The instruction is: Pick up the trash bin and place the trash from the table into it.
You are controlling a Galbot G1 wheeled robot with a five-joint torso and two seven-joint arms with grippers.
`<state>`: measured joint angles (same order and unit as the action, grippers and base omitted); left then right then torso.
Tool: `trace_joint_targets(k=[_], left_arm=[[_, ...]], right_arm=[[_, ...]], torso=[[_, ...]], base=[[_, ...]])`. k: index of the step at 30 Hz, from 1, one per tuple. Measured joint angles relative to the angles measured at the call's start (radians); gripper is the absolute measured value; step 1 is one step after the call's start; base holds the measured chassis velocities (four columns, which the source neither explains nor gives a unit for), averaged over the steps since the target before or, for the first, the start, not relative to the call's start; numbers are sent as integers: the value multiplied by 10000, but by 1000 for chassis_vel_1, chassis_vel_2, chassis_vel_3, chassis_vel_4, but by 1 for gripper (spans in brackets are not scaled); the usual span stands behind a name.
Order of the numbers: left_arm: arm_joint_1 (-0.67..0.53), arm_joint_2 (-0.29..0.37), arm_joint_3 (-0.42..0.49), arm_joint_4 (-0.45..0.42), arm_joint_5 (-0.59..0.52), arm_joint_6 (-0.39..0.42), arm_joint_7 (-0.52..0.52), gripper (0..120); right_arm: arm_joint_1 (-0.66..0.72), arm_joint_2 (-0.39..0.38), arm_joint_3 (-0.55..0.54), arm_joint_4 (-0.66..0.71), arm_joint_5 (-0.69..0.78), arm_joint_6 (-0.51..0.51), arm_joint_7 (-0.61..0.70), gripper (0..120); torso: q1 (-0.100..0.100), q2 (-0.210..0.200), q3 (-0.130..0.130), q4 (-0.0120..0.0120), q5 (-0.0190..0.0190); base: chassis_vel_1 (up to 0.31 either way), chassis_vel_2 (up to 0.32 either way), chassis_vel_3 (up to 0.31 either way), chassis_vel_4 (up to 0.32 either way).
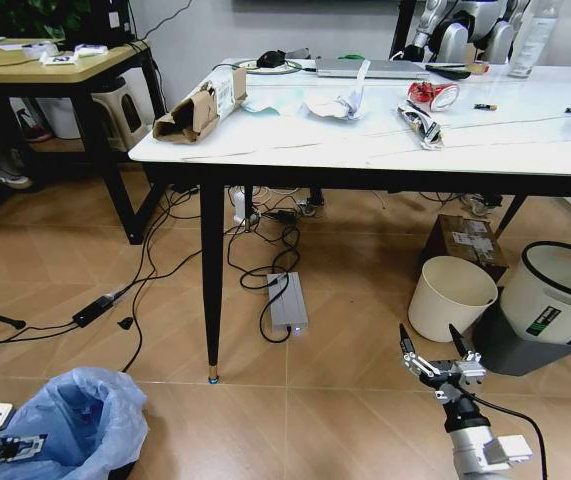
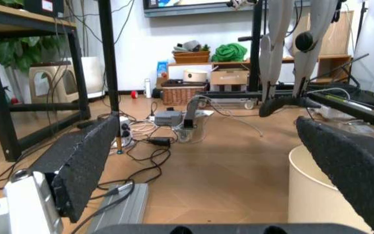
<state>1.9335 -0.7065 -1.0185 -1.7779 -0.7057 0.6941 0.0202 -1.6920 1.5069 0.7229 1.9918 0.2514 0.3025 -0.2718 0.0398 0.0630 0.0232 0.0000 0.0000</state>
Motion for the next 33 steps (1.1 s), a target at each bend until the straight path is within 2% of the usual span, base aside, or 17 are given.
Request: trace_joint_targets(k=[21,33], left_arm=[[-240,-1360,-199,-148,-316,-720,-13,96],[-598,-1466,154,180,-430,-819,-145,95]], right_arm=[[-121,-32,26,137,71,83,-37,100],[-99,2,54,117,72,90,-42,100]], torso=[[0,0,0,-1,-1],[0,0,0,0,1]], base=[[0,0,0,0],[0,0,0,0]])
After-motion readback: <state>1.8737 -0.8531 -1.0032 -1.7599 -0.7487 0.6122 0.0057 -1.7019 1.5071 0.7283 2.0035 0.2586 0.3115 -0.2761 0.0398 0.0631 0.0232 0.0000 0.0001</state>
